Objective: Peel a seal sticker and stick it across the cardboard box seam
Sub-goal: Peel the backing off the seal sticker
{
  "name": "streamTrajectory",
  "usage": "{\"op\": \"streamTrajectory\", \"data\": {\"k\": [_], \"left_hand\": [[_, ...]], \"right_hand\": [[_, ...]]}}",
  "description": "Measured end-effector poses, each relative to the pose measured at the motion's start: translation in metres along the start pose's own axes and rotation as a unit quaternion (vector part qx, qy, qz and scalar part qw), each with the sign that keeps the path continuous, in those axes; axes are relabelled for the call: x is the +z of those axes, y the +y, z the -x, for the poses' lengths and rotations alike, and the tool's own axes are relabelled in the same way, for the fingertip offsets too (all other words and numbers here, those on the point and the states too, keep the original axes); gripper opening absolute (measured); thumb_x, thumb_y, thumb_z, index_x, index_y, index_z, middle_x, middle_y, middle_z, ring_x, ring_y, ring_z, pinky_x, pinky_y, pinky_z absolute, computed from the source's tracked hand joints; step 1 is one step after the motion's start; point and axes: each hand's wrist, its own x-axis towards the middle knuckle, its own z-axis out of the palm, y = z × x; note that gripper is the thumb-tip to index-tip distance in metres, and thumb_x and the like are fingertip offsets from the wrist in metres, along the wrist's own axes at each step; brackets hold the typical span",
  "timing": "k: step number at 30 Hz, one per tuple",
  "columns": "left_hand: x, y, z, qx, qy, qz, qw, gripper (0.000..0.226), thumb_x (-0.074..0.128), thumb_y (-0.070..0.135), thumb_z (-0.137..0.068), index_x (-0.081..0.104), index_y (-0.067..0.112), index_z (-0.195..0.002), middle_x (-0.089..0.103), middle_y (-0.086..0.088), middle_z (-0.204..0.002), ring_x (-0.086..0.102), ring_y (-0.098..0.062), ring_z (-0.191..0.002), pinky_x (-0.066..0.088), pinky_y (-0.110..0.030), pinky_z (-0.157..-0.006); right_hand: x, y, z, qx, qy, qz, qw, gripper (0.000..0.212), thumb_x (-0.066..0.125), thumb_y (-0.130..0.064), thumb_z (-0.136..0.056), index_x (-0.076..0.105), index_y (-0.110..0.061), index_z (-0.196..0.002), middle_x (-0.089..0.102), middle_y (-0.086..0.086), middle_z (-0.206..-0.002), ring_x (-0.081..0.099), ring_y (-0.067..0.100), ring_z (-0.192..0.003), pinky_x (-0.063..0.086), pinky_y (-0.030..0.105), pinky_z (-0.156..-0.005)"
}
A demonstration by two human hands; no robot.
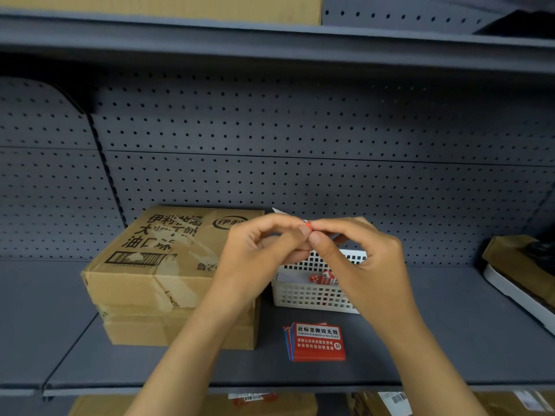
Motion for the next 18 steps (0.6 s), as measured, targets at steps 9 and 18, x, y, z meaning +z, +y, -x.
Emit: {"op": "streamTrajectory", "data": {"k": [9, 18], "left_hand": [[-0.0064, -0.0021, 0.0018, 0.180, 0.037, -0.294, 0.938, 0.010, 0.077, 0.015, -0.089, 0.080, 0.024, -0.088, 0.077, 0.011, -0.082, 0.074, -0.002, -0.078, 0.057, -0.012, -0.070], [0.0003, 0.0044, 0.0052, 0.165, 0.012, -0.290, 0.943, 0.012, 0.071, 0.014, -0.092, 0.075, 0.025, -0.089, 0.074, 0.013, -0.087, 0.072, 0.002, -0.086, 0.051, -0.007, -0.074]], "right_hand": [[0.0007, -0.0001, -0.0030, 0.058, 0.017, -0.020, 0.998, 0.013, 0.074, -0.021, -0.086, 0.081, -0.031, -0.089, 0.079, -0.018, -0.082, 0.074, 0.007, -0.084, 0.056, 0.021, -0.079], [-0.0050, -0.0056, -0.0029, 0.038, 0.026, -0.021, 0.999, 0.025, 0.075, -0.009, -0.086, 0.079, -0.034, -0.086, 0.078, -0.017, -0.082, 0.074, 0.005, -0.076, 0.053, 0.013, -0.071]]}}
